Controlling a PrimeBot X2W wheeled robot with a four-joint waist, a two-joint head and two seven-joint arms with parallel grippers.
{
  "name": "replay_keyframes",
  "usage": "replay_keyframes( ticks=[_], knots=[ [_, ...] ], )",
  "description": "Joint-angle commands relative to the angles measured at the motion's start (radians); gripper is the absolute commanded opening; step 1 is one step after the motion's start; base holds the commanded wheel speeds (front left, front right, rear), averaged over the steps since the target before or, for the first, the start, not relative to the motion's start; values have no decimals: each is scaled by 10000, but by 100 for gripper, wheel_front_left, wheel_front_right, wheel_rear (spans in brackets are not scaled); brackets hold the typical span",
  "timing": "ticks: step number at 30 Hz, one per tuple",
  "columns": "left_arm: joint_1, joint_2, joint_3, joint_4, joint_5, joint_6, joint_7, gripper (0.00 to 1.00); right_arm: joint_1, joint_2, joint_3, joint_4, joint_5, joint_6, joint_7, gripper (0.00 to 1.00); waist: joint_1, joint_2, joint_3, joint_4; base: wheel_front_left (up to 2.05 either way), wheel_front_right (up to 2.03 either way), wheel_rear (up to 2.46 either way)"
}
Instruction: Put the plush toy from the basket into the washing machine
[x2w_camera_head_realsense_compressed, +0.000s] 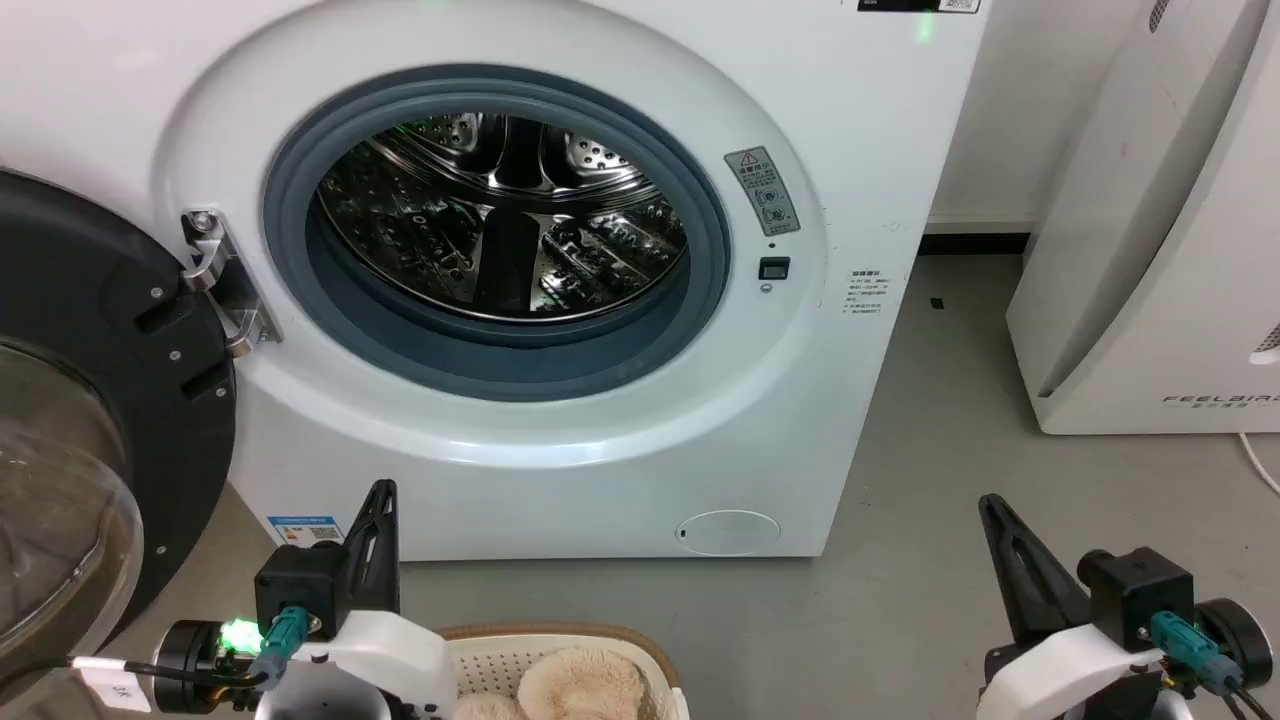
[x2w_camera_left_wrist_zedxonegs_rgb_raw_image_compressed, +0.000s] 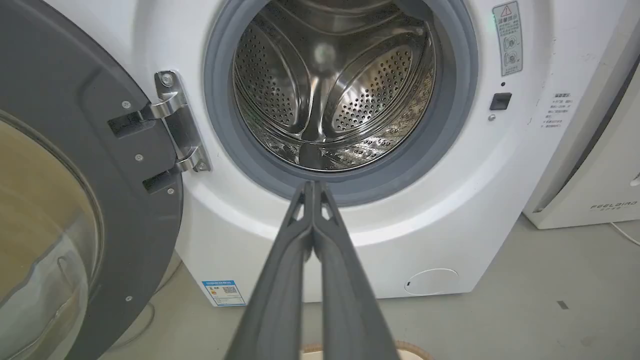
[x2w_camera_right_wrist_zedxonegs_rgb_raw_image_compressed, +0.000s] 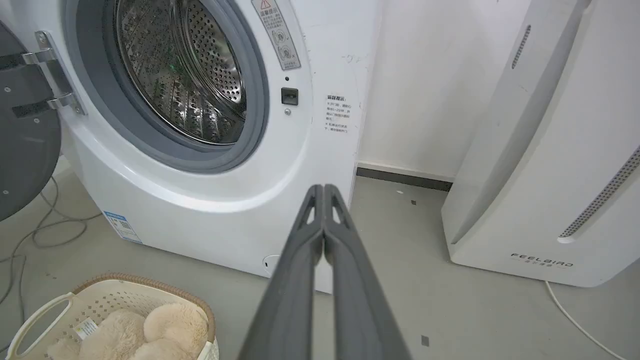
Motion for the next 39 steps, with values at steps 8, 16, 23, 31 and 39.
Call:
replay_keyframes(
  ticks=[8, 16, 23, 31, 39],
  knots=[
    [139, 1, 26, -43, 26, -41, 3, 0, -139, -2, -3, 22, -78, -7, 14, 0, 0, 0, 0, 0, 0, 0, 0],
    [139, 1, 26, -43, 26, -41, 3, 0, -139, -2, -3, 22, -78, -7, 14, 0, 0, 0, 0, 0, 0, 0, 0],
    [139, 1, 26, -43, 26, -41, 3, 0, -139, -2, -3, 22, -78, -7, 14, 0, 0, 0, 0, 0, 0, 0, 0],
    [-6, 0, -18, 26, -21, 36, -40, 100, -1, 0, -31, -6, 45, 2, -42, 100, 0, 0, 6, 0, 0, 0, 0],
    [-112, 0, -109, 187, -76, 124, -207, 100, -24, 0, -130, -77, 237, 1, -208, 100, 0, 0, 86, 0, 0, 0, 0]
  ],
)
